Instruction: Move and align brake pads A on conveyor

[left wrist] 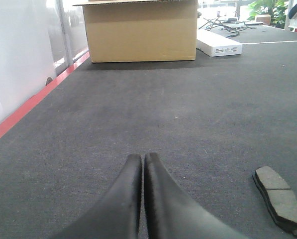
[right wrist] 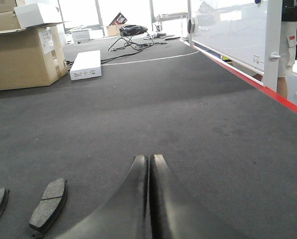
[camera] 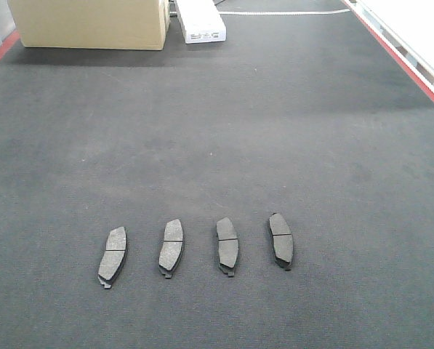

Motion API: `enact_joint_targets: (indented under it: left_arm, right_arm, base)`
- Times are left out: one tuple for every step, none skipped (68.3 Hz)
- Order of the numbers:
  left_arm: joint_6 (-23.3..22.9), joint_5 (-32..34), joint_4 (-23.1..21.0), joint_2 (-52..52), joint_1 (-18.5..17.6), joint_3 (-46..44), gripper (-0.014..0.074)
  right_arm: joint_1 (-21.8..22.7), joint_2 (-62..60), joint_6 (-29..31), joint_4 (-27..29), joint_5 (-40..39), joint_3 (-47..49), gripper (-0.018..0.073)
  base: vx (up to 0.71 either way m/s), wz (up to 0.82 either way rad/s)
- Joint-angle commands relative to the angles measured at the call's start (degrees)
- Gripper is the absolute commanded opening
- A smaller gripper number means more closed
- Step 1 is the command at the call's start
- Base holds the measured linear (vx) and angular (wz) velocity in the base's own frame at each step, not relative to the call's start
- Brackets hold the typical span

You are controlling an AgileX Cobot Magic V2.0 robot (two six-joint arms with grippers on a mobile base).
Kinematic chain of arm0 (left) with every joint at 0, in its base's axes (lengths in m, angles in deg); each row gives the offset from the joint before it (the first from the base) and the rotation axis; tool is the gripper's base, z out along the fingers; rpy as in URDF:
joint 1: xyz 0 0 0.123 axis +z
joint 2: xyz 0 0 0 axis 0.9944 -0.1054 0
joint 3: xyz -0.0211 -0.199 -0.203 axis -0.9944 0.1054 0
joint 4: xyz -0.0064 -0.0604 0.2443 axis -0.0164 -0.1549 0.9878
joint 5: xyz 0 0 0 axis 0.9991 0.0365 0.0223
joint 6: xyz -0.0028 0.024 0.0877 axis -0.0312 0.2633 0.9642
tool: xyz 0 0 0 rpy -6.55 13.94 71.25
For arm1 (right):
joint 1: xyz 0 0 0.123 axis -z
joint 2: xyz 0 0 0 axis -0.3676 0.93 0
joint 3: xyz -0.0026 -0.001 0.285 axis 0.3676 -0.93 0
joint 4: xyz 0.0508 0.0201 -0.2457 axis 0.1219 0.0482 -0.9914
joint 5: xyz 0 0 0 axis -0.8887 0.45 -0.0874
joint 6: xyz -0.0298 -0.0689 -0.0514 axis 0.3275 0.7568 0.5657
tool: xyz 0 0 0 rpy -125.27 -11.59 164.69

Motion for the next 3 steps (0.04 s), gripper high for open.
enact_joint_targets:
  left_arm:
    - [-0.1, 4.6, -0.5, 0.8, 0.2, -0.5, -0.0006]
    - [-0.1, 4.6, -0.5, 0.8, 0.2, -0.5, -0.0006]
    - [-0.1, 4.6, -0.5, 0.8, 0.2, -0.5, -0.0006]
  right_arm:
    - [0.4, -0.9, 0.1, -0.2, -3.9, -1.2, -0.0008]
    - [0.4, -0.9, 0.1, -0.2, -3.9, -1.2, -0.0008]
    - [0.4, -0.9, 0.1, -0.2, -3.9, -1.2, -0.0008]
  base:
    - [0.00, 0.00]
    - [0.00, 0.00]
    - [0.00, 0.00]
